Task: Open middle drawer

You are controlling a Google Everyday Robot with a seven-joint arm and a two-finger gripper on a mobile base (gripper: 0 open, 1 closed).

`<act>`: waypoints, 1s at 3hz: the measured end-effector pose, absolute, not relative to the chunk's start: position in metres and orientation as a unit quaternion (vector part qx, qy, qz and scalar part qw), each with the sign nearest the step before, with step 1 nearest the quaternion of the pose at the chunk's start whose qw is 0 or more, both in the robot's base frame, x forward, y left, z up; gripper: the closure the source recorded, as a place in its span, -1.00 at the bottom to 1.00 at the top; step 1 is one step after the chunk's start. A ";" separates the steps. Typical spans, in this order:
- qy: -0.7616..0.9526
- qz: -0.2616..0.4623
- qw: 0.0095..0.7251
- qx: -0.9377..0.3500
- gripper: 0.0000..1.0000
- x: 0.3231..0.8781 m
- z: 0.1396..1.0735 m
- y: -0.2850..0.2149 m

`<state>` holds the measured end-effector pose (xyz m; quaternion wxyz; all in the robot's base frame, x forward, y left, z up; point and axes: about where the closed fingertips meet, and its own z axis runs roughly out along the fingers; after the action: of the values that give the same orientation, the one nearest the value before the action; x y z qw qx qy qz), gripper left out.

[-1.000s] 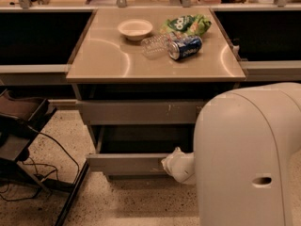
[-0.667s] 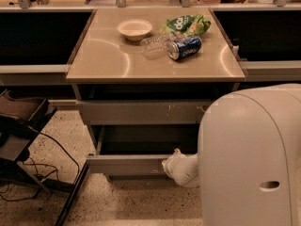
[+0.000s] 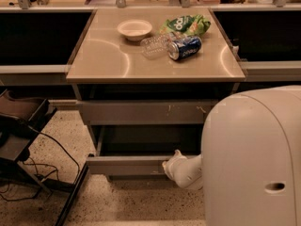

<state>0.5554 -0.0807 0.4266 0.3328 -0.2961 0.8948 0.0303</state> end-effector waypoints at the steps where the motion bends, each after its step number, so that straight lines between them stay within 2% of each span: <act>1: 0.895 0.030 0.333 -0.296 1.00 0.555 0.431 -0.081; 3: 0.896 0.033 0.329 -0.298 1.00 0.547 0.433 -0.082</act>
Offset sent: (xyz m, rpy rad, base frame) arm -0.1995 -0.0022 -0.0569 0.0492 -0.1330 0.1172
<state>0.5468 -0.0823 0.4330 0.3287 -0.2977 0.8957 0.0330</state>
